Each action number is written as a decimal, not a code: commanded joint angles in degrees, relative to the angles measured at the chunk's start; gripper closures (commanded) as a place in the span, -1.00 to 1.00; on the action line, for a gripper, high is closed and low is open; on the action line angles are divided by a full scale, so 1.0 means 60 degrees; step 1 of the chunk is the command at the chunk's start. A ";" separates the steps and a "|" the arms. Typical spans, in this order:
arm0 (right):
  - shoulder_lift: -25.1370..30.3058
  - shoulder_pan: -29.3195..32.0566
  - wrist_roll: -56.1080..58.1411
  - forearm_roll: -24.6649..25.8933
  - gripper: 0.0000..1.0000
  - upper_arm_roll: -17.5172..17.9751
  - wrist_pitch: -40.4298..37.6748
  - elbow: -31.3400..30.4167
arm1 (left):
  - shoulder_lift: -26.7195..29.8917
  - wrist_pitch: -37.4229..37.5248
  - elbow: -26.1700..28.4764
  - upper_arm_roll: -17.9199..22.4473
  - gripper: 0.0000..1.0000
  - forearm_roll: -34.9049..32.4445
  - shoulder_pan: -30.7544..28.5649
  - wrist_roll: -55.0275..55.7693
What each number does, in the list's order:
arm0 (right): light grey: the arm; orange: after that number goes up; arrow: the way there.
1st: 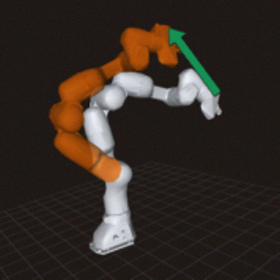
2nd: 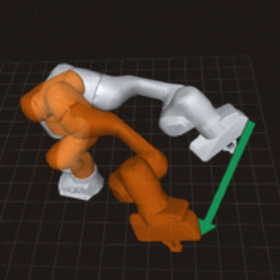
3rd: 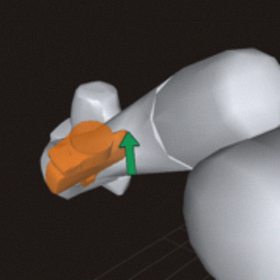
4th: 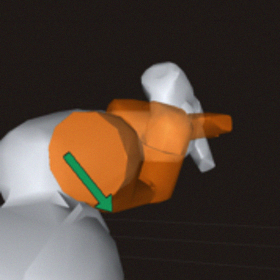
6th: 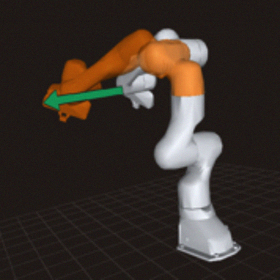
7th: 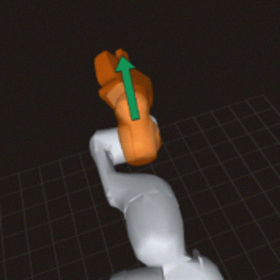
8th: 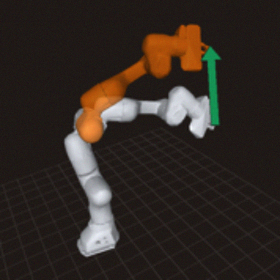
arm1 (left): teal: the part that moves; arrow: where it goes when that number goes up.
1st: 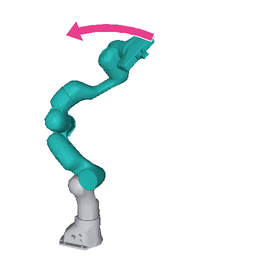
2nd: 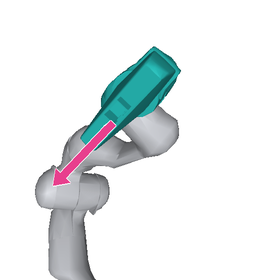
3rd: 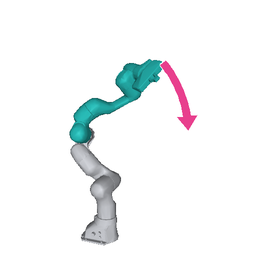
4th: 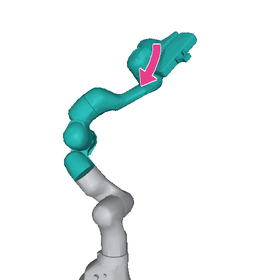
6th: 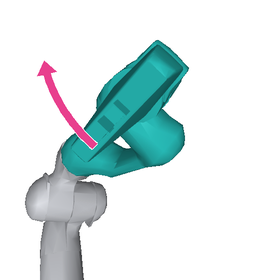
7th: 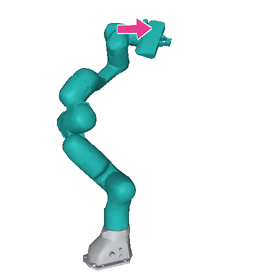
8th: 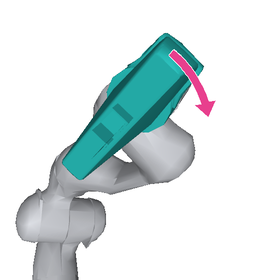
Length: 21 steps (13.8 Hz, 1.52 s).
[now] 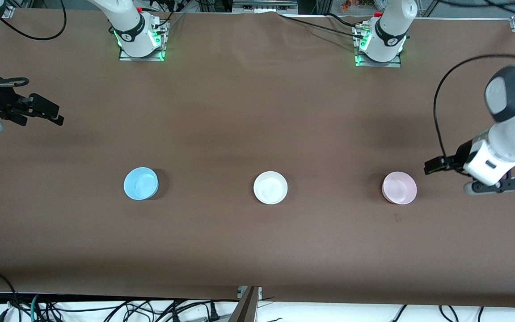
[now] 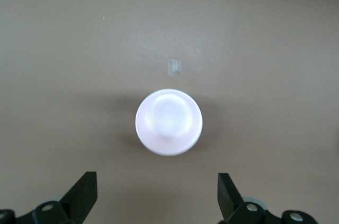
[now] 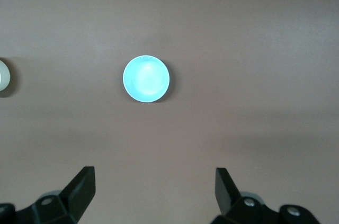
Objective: Stack pink and blue bowls on white bowl
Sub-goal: 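Move the left gripper down over the pink bowl, then lower the left gripper into the pink bowl and close on its rim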
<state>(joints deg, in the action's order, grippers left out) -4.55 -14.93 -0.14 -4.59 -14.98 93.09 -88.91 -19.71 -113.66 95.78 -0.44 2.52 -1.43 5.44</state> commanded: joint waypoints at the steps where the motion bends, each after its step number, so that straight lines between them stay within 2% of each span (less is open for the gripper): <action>1: -0.0179 0.0027 0.0127 0.0600 -1.00 0.0006 -0.0032 0.0112 | -0.0872 -0.0697 -0.0173 -0.0058 -1.00 -0.0142 -0.0012 -0.0087; 3: -0.0311 -0.0061 0.0068 0.0808 -1.00 0.0050 0.0026 0.0243 | -0.1269 -0.1036 -0.0173 -0.0058 -1.00 -0.0142 0.0047 -0.0057; 6: -0.0414 -0.0062 0.0082 0.0970 -1.00 0.0079 0.0027 0.0551 | -0.1825 -0.1474 -0.0143 -0.0044 -0.89 -0.0157 -0.0011 -0.0072; 11: -0.0429 -0.0018 0.0039 0.0999 -1.00 0.0050 -0.0134 0.0552 | -0.1959 -0.2954 0.0939 -0.0043 -0.81 -0.0550 -0.0055 -0.0174; 18: -0.0400 -0.0047 -0.0064 0.0808 -1.00 0.0064 0.0070 0.0537 | -0.1930 -0.3000 0.1364 -0.0058 -0.71 -0.0611 -0.0450 -0.1081; 21: -0.0487 -0.0076 -0.0064 0.0707 -1.00 0.0064 0.0671 0.0537 | -0.1886 -0.3000 0.1570 -0.0058 -0.66 -0.0611 -0.0466 -0.1156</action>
<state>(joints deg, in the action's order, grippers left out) -6.96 -15.28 -0.03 0.35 -14.78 96.15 -86.69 -32.64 -130.93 102.79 -0.42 -0.03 -3.76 -0.20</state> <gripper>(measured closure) 0.000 0.163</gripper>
